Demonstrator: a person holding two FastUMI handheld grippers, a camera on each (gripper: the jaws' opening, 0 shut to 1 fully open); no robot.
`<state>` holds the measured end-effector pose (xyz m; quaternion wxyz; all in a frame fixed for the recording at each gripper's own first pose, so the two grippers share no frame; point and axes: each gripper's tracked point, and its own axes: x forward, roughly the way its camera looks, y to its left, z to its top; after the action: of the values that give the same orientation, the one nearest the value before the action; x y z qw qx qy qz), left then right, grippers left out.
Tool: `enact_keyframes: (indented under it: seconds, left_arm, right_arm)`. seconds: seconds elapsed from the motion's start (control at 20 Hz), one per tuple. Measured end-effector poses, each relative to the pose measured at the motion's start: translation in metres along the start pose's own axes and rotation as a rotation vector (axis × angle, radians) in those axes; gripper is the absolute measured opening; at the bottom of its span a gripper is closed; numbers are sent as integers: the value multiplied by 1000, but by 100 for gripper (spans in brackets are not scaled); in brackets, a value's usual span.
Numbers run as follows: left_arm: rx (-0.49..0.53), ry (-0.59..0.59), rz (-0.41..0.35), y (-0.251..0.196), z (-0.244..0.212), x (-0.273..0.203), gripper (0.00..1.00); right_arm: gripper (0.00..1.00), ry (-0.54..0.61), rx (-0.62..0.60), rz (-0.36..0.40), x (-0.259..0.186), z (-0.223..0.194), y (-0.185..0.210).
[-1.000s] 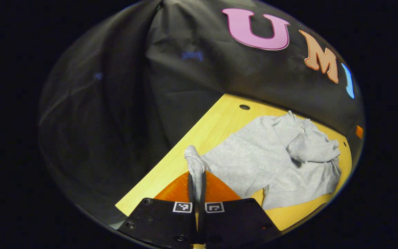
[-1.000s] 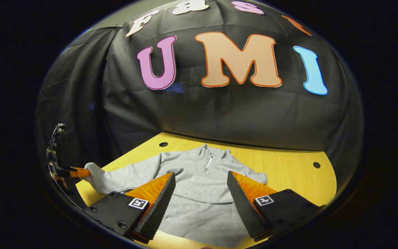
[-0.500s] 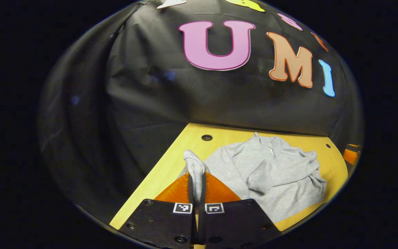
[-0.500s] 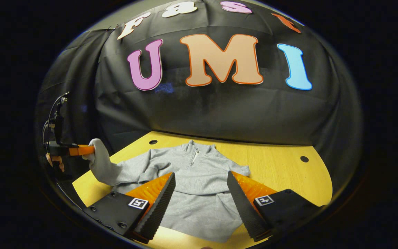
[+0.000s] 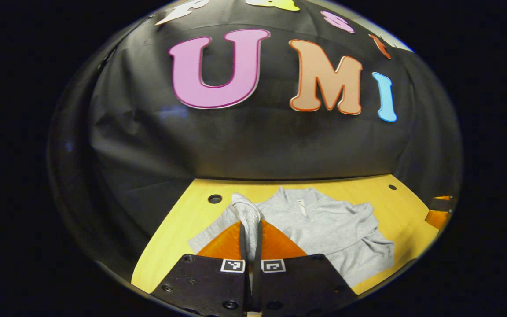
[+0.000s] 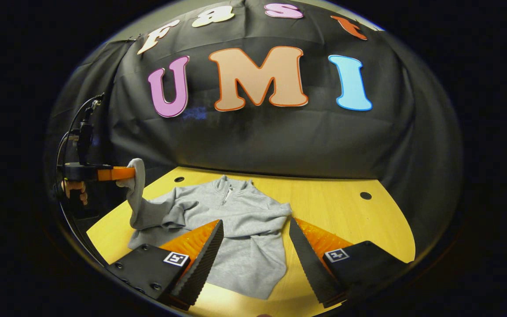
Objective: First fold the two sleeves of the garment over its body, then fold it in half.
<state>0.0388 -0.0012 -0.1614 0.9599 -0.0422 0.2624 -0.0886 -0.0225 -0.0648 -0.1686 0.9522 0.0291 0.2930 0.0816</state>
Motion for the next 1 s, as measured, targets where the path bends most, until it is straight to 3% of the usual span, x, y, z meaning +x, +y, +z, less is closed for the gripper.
enact_keyframes:
  seconds: [0.45,0.95,1.0]
  left_arm:
    - [55,10,-190,-116,10,33,0]
    - [115,64,-334,-220,-11,70,0]
    - [119,70,-338,-225,-15,75,0]
  right_arm:
    - [96,4,34,-105,-43,-21,-55]
    - [96,9,69,-171,-70,-46,-85]
    - [91,11,74,-180,-74,-49,-89]
